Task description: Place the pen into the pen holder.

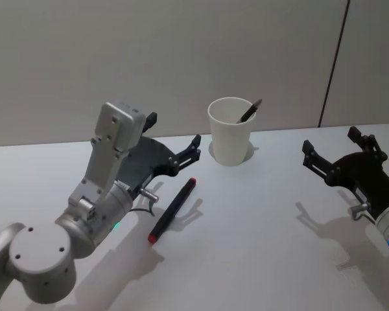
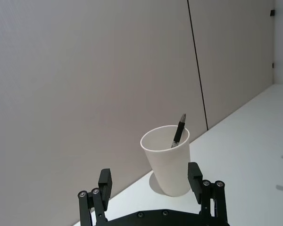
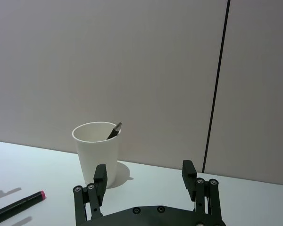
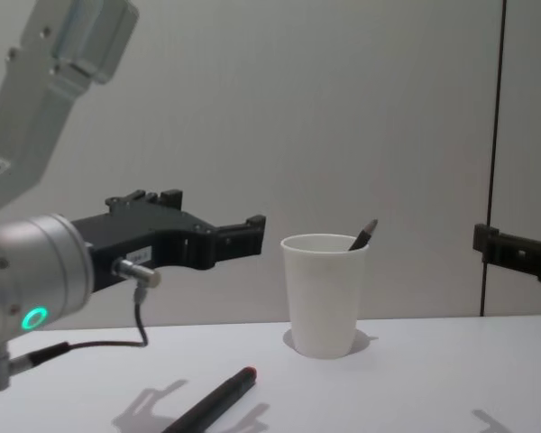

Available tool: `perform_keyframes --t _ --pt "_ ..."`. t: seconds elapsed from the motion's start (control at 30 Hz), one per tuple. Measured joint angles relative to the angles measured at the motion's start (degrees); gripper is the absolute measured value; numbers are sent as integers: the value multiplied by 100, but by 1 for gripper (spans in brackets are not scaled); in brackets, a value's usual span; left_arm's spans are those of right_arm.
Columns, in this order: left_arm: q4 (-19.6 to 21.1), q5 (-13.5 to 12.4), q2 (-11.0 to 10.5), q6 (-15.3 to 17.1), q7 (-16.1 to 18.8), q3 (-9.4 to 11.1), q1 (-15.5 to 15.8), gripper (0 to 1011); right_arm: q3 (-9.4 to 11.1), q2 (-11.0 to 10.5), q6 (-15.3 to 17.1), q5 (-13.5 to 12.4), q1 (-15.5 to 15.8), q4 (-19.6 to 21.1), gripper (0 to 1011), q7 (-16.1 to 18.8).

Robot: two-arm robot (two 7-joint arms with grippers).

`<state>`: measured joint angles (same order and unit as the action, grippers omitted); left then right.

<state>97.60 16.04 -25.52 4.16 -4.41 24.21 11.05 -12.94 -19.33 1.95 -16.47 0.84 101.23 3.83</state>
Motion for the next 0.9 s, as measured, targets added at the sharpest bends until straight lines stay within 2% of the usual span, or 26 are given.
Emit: perform_keyframes --t 0.5,0.9 --pt "615 436 -481 646 -124 -138 -412 1001 0 0 -1 1 0 0 1002 0" --pt "1019 667 -743 1437 -242 -180 -649 1001 0 0 0 1 0 -1 1001 0"
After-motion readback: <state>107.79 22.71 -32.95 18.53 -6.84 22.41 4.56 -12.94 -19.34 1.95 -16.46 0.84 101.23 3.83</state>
